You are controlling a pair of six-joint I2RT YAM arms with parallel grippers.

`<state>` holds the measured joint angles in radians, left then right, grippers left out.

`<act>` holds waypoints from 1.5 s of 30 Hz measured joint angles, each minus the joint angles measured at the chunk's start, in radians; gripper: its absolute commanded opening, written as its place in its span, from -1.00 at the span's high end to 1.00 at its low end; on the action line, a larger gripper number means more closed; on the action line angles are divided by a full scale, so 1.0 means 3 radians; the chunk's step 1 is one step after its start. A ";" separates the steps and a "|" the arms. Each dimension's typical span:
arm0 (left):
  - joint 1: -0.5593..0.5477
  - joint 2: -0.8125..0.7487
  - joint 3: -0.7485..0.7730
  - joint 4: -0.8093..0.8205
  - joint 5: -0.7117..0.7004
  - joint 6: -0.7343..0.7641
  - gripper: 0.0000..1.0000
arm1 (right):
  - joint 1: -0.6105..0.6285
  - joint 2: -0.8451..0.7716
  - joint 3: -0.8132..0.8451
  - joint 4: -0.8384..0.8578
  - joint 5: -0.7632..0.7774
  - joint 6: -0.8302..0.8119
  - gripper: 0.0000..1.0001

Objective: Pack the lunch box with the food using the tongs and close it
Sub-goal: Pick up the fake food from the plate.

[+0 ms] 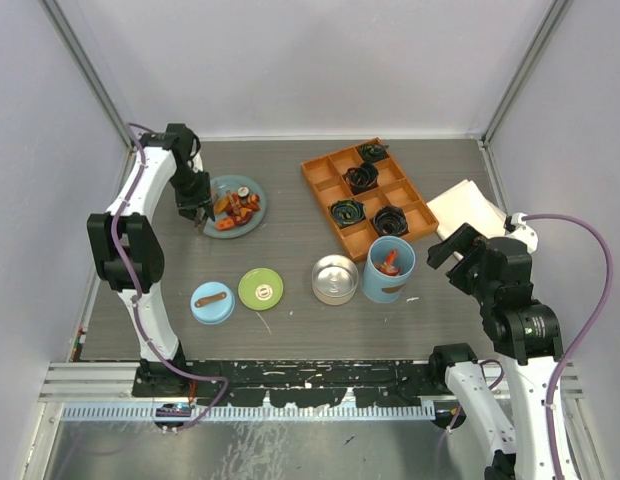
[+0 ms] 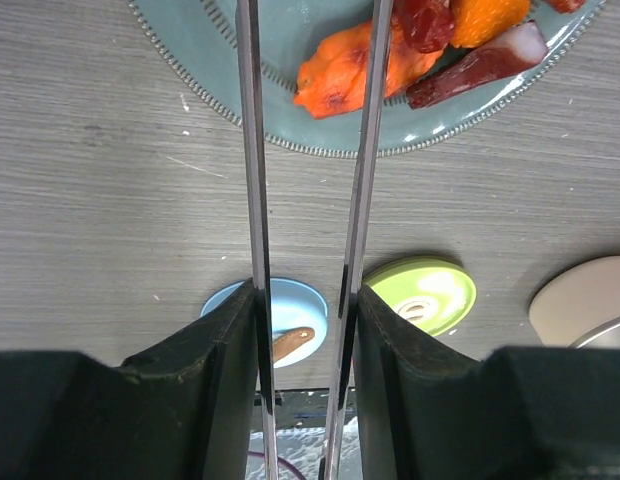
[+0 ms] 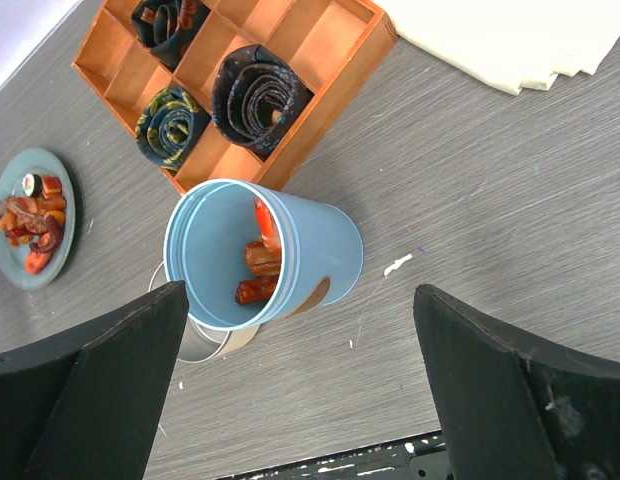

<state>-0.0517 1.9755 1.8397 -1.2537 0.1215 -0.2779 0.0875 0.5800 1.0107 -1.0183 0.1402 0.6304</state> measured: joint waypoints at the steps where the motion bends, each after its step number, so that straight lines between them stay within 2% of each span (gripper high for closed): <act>1: 0.0000 0.0000 -0.0006 -0.0009 -0.0014 0.0023 0.22 | 0.0000 0.0000 0.0000 0.0000 0.0001 0.0001 -0.99; 9: -0.0001 -0.0019 -0.0182 -0.0066 -0.0165 0.0128 0.25 | 0.0000 0.0000 0.0000 0.0001 -0.0006 0.0000 -0.99; 23: -0.0080 -0.0017 -0.0177 -0.0211 -0.0334 0.0207 0.23 | 0.0000 0.0001 0.0000 0.0001 -0.0024 0.0001 -0.99; 35: -0.0114 0.0043 -0.0144 -0.0253 -0.0427 0.0282 0.33 | 0.0000 0.0010 0.0000 0.0001 -0.0038 0.0001 -0.99; 45: -0.0136 0.0168 -0.0135 -0.0315 -0.0483 0.0312 0.30 | 0.0000 0.0010 0.0000 0.0001 -0.0038 0.0000 -1.00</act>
<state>-0.0925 2.0258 1.7992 -1.3483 -0.0235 -0.1844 0.0875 0.5831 1.0107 -1.0180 0.1287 0.6304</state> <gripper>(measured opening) 0.360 0.997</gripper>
